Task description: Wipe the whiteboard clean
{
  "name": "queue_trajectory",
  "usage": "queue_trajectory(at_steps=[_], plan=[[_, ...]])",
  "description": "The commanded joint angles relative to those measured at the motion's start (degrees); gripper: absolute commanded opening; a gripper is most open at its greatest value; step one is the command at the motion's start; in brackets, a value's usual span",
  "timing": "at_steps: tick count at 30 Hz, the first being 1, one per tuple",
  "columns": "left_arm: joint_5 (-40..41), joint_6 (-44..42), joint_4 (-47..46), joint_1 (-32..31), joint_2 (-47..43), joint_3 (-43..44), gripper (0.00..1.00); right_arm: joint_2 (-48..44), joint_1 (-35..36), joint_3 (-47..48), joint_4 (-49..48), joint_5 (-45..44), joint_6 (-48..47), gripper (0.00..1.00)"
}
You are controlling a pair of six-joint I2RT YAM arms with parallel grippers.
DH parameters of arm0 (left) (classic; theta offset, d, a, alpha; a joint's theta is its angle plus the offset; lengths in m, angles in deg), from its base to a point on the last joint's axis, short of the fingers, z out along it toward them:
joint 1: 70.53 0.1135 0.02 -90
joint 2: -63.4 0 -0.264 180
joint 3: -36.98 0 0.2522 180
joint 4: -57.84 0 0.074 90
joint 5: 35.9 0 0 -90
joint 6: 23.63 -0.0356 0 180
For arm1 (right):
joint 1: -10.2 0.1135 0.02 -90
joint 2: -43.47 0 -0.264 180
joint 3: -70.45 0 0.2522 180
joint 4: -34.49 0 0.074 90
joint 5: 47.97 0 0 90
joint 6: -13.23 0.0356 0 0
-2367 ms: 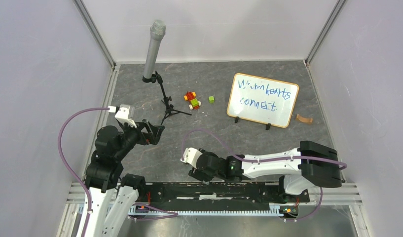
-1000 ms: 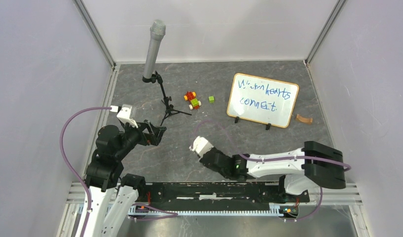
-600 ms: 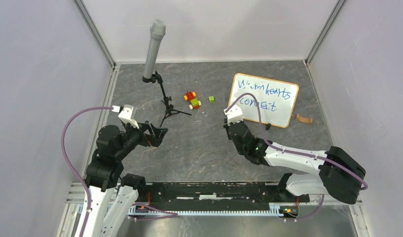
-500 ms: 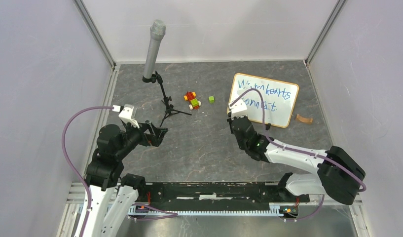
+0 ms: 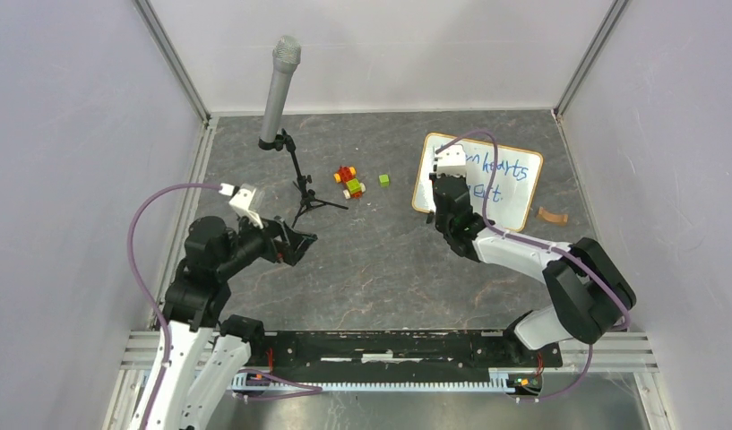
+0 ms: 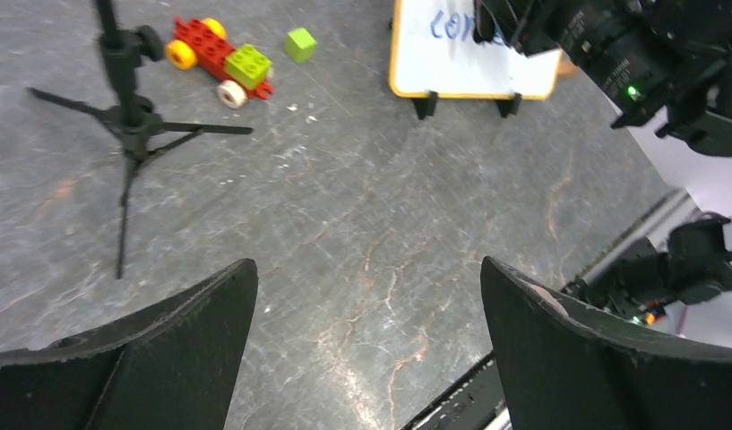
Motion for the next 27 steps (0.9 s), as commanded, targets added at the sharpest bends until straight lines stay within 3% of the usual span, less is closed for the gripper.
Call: queue_trajectory(at_steps=[1,6,12,17,22,27], plan=[[-8.43,4.54,-10.94,-3.71,6.97,-2.20,1.00,0.44,-2.16,0.69,-8.19,3.08,-2.77,0.14],[5.05,6.40,-22.95,-20.15,16.29,-3.58,1.00,0.91,-3.87,-1.57,-11.15,8.02,-4.68,0.14],[12.57,10.46,-45.43,-32.22,36.85,-0.68,1.00,0.35,-6.69,-2.30,-10.27,11.92,-4.32,0.14],[13.17,11.97,-56.36,-32.40,56.42,7.96,1.00,-1.10,-9.24,-4.37,-13.18,14.01,-4.01,0.14],[7.37,10.42,-62.69,-30.56,70.14,17.40,0.91,-1.45,-11.27,-4.53,-13.04,15.19,-6.01,0.13],[2.54,12.51,-64.57,-26.35,79.21,24.91,0.76,-2.51,-13.01,-5.94,-14.07,16.58,-5.49,0.13]])
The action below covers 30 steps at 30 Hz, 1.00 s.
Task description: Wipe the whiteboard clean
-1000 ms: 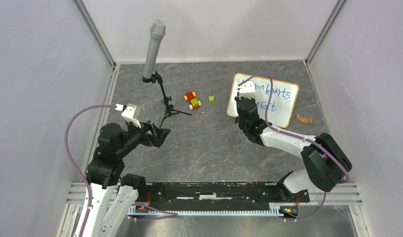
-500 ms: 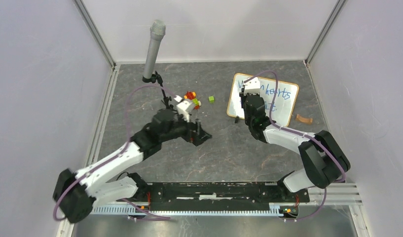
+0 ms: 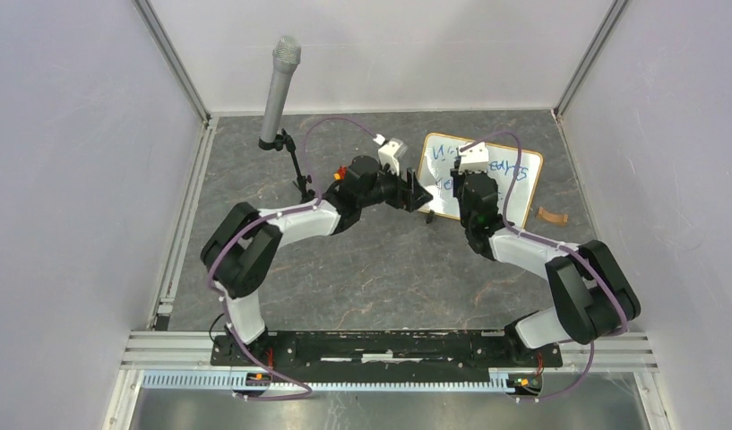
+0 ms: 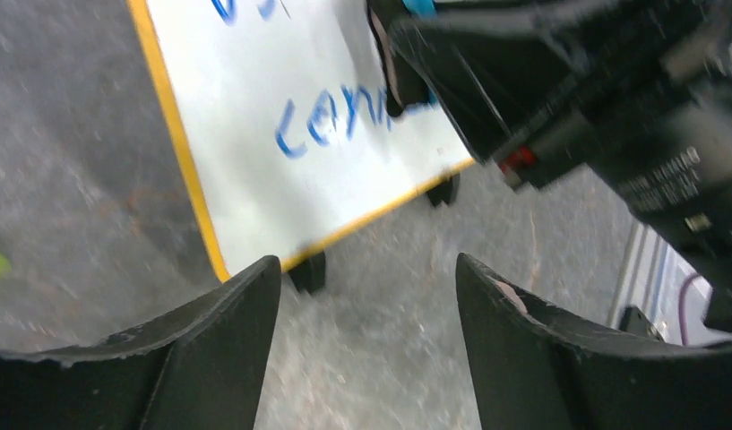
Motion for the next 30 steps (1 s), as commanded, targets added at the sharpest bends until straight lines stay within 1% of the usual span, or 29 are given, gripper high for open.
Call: queue_trajectory(at_steps=[1,3,7,11,14,17,20,25,30], plan=[[-5.02,3.68,-8.95,4.39,5.60,6.62,0.75,-2.35,-1.26,-0.67,-3.67,1.57,-0.57,0.13],[-6.61,4.68,-10.94,5.46,8.61,9.03,0.74,-2.46,-1.37,-0.80,-3.90,1.40,-0.49,0.13],[-10.37,5.08,-8.80,6.65,16.12,16.37,0.75,-2.32,-1.42,-1.18,-4.13,2.06,-0.56,0.13],[-12.77,8.17,-13.02,9.17,19.52,16.04,0.71,-2.15,-1.39,-2.50,-5.08,1.35,-0.66,0.13],[-16.76,10.56,-15.23,10.91,21.97,16.77,0.73,-1.79,-1.41,-4.06,-7.35,2.06,-1.11,0.13],[-21.51,10.68,-14.08,11.51,24.78,20.20,0.73,-1.55,-1.37,-4.02,-7.30,3.06,-1.01,0.13],[-25.01,10.09,-15.00,11.43,27.05,21.59,0.69,-0.85,-1.40,-3.77,-7.31,4.45,-1.08,0.13],[-25.86,12.62,-16.67,11.04,29.90,22.68,0.59,0.23,-1.30,-3.24,-6.57,5.65,-1.10,0.12],[-25.64,13.53,-18.64,9.69,31.11,22.56,0.54,1.17,-0.84,-2.58,-5.85,5.64,-1.71,0.12]])
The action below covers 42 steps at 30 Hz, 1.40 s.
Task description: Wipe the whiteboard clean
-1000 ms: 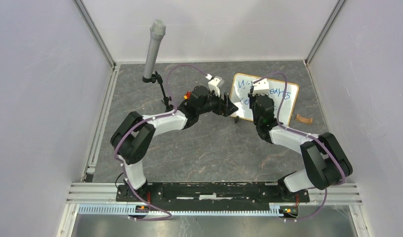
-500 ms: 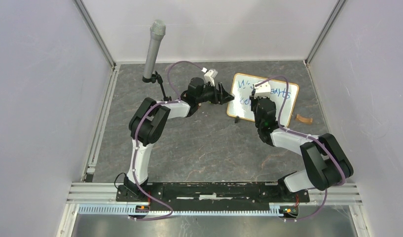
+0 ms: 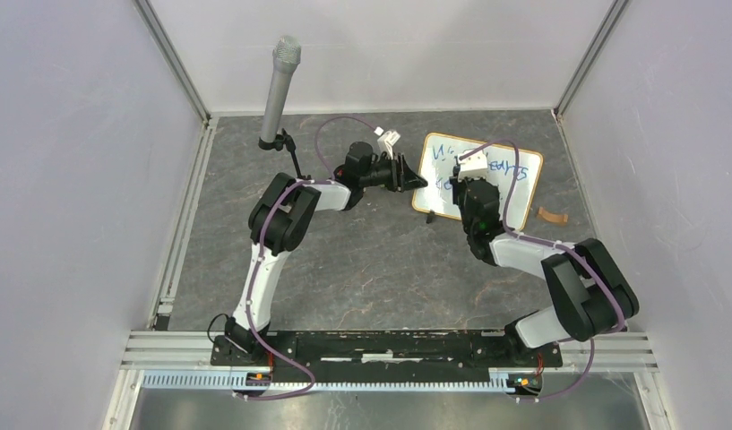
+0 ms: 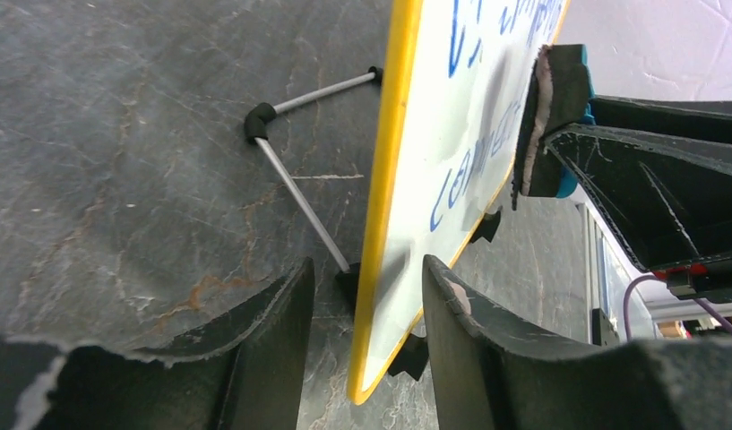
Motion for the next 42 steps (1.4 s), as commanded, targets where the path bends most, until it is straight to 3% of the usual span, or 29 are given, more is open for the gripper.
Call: queue_trajectory(at_steps=[1,14,23,36,42], plan=[[-1.75,3.35,-5.86,-1.29,1.22,1.44,0.53,1.26,0.55,1.86,-1.29,0.69,-1.48,0.12],[1.16,1.80,-6.89,-2.19,1.18,-0.30,0.28,7.92,6.36,7.91,4.30,-4.85,-5.77,0.12],[5.68,0.19,-9.50,-2.51,-1.45,-5.33,0.20,11.65,10.33,11.68,5.65,-5.08,-6.41,0.11],[9.05,0.14,-10.21,-2.64,-2.78,-7.99,0.03,9.05,5.21,9.68,10.49,-12.38,1.48,0.09],[10.30,-0.95,-8.13,-2.86,-3.39,-7.68,0.02,5.62,1.03,6.15,11.86,-13.65,4.76,0.10]])
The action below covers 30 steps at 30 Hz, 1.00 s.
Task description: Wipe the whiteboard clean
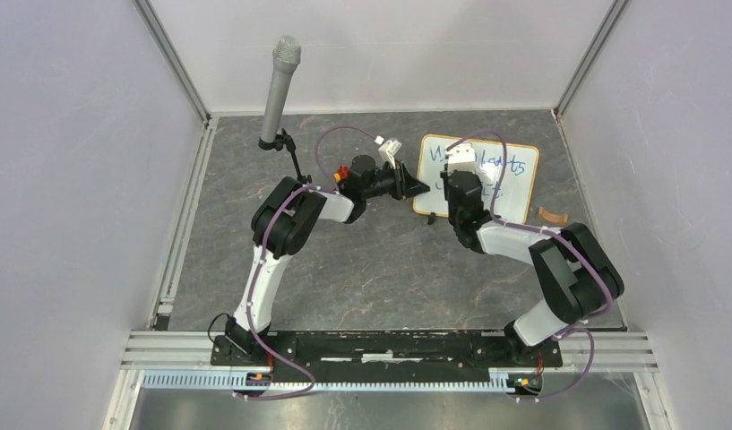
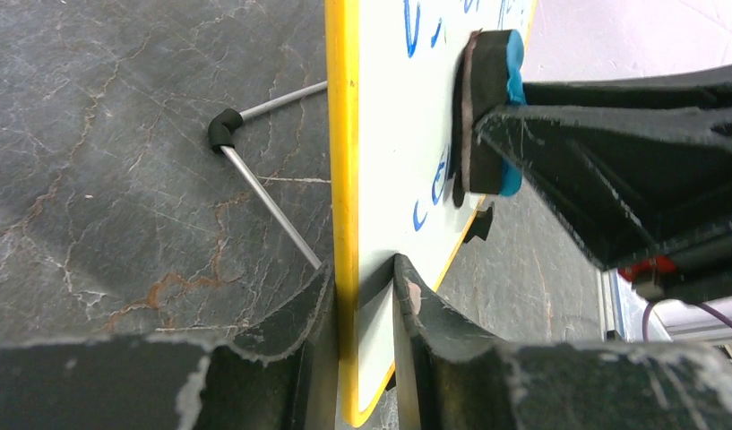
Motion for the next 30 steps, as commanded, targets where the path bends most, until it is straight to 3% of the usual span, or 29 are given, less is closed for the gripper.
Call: queue_trajectory(at_steps=[1,21,30], plan=[[3.78,-3.08,3.12,-0.28,-3.12,-1.05,0.02,-2.11,-3.82,-2.26,4.38,-4.76,3.52,0.10],[4.84,-5.82,4.52,-1.38,-4.61,-1.51,0.02,5.13,3.05,5.58,6.34,11.85,-1.22,0.09],[5.39,-5.93,5.65,-1.38,-4.54,-1.25,0.02,1.72,-1.36,0.91,5.39,6.50,3.98,0.08]])
